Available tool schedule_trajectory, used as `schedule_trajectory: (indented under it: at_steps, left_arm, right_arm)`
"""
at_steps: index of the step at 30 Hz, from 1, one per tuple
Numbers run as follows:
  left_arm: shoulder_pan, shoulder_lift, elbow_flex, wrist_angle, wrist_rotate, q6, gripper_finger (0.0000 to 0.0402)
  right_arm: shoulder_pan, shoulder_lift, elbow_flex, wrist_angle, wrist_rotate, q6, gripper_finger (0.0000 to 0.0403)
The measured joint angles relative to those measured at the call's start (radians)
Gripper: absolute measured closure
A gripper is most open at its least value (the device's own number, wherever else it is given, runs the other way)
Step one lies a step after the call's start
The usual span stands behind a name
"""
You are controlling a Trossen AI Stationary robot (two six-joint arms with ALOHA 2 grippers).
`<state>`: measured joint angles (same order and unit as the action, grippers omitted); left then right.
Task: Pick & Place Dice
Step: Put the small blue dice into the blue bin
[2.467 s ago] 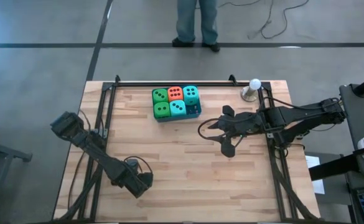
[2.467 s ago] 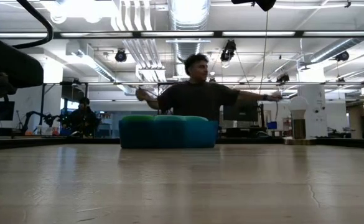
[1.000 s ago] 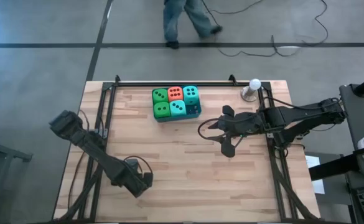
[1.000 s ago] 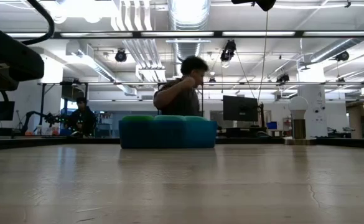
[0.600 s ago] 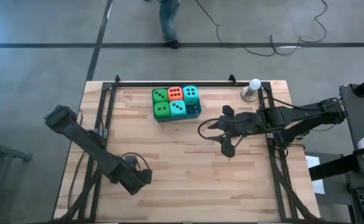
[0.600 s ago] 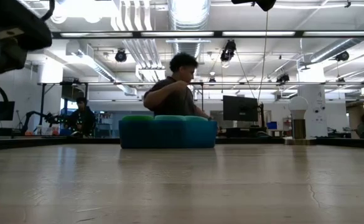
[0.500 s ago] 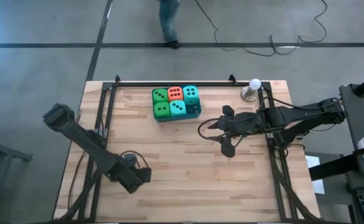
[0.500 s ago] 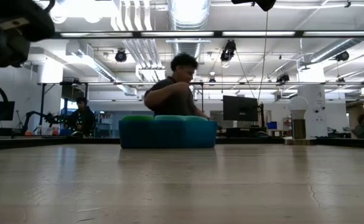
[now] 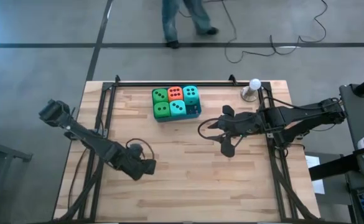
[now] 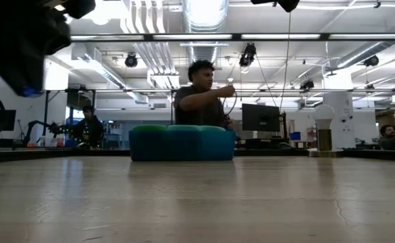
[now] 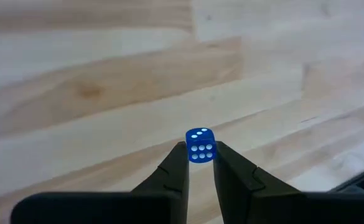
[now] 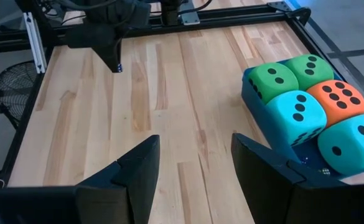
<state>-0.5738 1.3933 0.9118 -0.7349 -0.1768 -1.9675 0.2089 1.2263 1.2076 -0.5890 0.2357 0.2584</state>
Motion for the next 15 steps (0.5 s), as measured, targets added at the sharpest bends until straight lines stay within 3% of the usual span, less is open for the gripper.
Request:
schedule_trajectory:
  at_steps: [15]
  left_arm:
    - [0.215,0.000,0.127,0.002,-0.026,0.431,0.0346]
  right_arm:
    - [0.000,0.000,0.000,0.000,0.001,0.003,0.0209]
